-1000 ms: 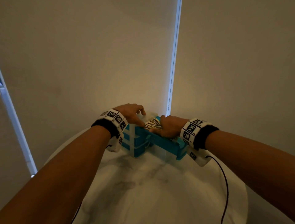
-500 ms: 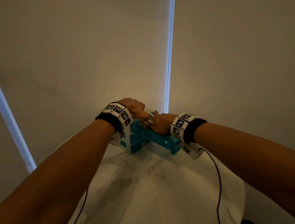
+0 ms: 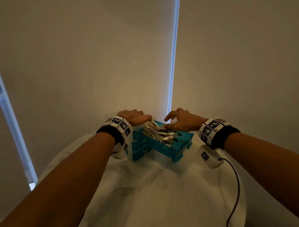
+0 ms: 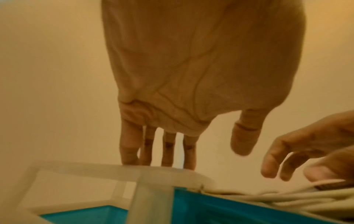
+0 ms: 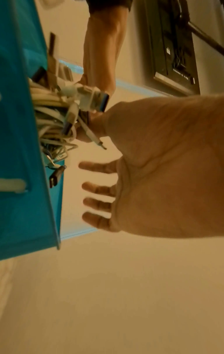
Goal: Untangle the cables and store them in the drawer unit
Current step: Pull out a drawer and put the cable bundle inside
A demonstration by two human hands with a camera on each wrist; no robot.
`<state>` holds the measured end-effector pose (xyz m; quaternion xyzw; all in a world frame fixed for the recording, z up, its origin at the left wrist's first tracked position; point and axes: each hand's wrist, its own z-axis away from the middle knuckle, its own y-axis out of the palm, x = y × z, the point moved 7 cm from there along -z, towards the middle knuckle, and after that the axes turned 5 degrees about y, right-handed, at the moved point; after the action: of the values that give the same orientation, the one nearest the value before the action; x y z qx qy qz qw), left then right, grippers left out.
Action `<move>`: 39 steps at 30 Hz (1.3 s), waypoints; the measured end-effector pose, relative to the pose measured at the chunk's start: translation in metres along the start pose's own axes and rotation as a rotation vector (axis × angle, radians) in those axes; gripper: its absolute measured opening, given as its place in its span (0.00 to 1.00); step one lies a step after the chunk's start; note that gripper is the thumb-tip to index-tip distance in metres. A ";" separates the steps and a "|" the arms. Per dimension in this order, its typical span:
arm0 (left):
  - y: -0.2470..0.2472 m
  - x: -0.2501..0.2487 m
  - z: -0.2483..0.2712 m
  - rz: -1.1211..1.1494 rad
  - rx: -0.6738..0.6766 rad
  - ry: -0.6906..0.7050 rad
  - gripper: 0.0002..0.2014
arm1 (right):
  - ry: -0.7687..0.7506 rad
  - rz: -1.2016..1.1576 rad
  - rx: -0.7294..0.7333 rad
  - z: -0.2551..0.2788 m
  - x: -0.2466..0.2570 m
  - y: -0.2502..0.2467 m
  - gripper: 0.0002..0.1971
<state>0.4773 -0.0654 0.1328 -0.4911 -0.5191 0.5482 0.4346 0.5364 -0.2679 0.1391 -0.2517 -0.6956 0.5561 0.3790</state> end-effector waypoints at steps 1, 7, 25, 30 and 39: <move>0.001 -0.003 0.001 0.001 -0.007 -0.024 0.56 | 0.059 -0.013 0.023 -0.002 -0.005 0.004 0.40; 0.010 -0.016 0.000 -0.058 0.015 -0.098 0.61 | 0.189 -0.008 0.307 0.000 -0.011 0.029 0.51; 0.012 0.003 -0.009 -0.062 -0.034 -0.108 0.58 | -0.369 -0.363 0.131 0.070 0.021 0.034 0.48; 0.013 0.007 -0.011 -0.170 0.051 -0.097 0.59 | -0.621 -0.083 -0.173 0.079 0.035 0.025 0.72; 0.013 0.007 -0.005 -0.105 0.066 -0.069 0.56 | -0.658 0.336 -0.290 0.077 0.007 0.055 0.57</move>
<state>0.4814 -0.0593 0.1194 -0.4293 -0.5407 0.5580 0.4604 0.4659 -0.2935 0.0800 -0.2213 -0.8002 0.5574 -0.0002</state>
